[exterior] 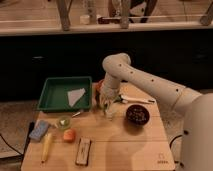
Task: Place pepper in paper cup
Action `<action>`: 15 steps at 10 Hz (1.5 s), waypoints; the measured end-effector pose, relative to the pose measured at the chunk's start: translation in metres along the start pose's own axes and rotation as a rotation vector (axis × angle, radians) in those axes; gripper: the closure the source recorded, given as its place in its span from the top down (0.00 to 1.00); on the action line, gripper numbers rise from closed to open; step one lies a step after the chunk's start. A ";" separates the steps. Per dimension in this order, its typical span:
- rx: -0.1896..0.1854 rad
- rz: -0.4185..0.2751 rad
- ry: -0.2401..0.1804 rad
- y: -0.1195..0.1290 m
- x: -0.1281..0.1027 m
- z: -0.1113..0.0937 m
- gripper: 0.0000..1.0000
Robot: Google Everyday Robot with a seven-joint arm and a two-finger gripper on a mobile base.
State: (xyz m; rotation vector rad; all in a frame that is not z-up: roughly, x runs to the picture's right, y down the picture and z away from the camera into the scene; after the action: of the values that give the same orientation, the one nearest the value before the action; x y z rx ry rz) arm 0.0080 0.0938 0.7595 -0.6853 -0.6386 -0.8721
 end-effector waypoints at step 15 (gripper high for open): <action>0.005 0.023 -0.044 0.002 0.008 0.007 0.80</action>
State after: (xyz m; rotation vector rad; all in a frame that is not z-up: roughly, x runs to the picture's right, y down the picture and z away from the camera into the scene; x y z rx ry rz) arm 0.0122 0.0966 0.7688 -0.7080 -0.6712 -0.8362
